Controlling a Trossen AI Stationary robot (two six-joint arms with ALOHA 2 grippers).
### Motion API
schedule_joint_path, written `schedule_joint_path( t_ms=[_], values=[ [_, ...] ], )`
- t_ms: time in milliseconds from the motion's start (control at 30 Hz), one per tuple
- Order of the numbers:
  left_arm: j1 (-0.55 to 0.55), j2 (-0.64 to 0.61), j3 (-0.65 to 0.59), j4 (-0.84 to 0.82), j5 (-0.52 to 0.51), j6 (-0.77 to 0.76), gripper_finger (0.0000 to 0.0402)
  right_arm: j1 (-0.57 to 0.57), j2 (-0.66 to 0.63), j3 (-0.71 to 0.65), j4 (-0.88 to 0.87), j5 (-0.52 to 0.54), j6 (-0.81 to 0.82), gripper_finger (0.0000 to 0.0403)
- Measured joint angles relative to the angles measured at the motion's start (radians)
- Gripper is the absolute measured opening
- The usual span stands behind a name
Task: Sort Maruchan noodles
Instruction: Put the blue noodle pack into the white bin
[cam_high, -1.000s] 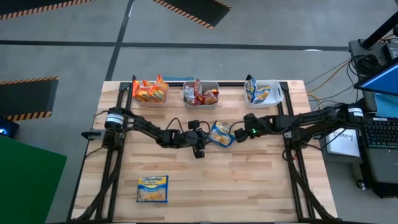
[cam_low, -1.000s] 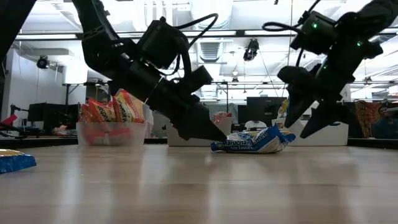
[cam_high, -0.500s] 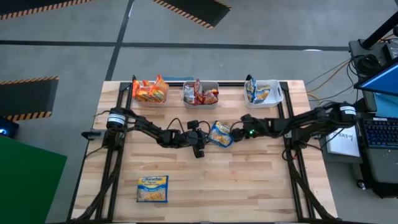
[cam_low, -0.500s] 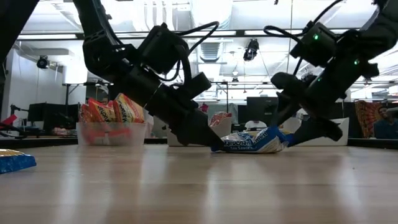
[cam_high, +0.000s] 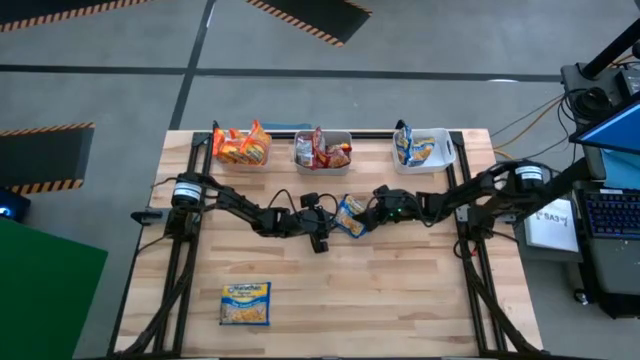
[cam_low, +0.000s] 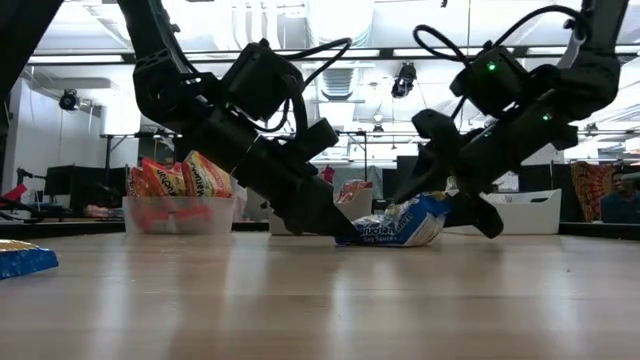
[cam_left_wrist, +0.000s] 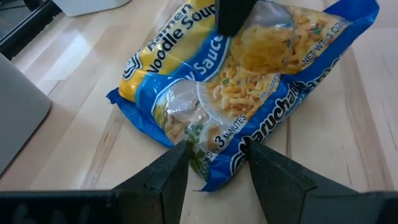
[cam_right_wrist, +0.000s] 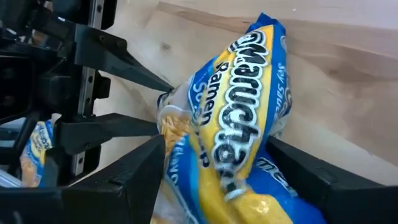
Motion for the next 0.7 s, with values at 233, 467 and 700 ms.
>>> schedule_joint_path(
  t_ms=[233, 467, 700],
  values=[
    [0.0, 0.0, 0.0, -0.003, 0.0, -0.008, 0.0151, 0.0, 0.052, 0.03, 0.008, 0.0, -0.005, 0.0218],
    [0.0, 0.0, 0.0, -0.004, -0.001, -0.012, 0.0151, 0.0, 0.05, 0.03, 0.005, -0.002, -0.005, 0.0135],
    [-0.005, -0.011, 0.0, -0.002, -0.018, -0.012, 0.0151, 0.0, -0.003, 0.029, 0.003, -0.028, -0.04, 0.0059]
  ],
)
